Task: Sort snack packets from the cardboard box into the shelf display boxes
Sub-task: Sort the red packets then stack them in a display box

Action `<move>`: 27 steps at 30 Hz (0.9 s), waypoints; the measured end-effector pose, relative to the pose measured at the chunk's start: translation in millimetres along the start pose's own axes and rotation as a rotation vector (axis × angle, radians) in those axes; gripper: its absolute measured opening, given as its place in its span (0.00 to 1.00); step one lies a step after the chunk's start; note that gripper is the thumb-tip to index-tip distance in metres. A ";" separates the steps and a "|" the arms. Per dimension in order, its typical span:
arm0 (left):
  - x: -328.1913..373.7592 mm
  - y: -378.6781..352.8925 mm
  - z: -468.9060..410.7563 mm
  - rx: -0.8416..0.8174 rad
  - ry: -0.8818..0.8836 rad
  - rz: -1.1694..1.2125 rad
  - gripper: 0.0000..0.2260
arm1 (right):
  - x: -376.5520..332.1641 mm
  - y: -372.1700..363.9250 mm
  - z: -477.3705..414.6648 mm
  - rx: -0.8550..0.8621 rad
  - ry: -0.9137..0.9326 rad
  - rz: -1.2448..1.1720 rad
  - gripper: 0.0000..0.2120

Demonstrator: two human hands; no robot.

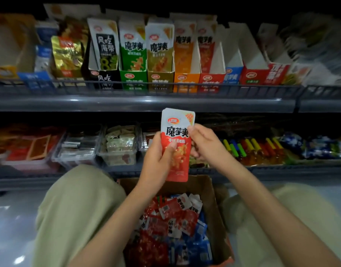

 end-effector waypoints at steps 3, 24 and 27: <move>4.4 -4.8 -4.3 0.016 -0.045 -0.093 0.06 | -7.8 13.4 -9.7 0.023 -0.018 0.058 0.09; 119.7 -61.7 -177.0 0.410 -0.688 -0.864 0.15 | -79.0 150.9 -154.0 0.654 0.634 -0.068 0.06; 105.8 -73.9 -184.6 0.457 -0.883 -1.077 0.09 | -60.9 164.1 -177.8 0.667 0.562 -0.128 0.05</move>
Point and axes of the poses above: each hand's wrist, its own z-axis away from the middle knuckle, its own y-axis out of the back of the hand, x = y × z, the point moved 5 cm from there along -z, towards the middle knuckle, and after that the axes turned 15 degrees about y, right-handed, at the moved point
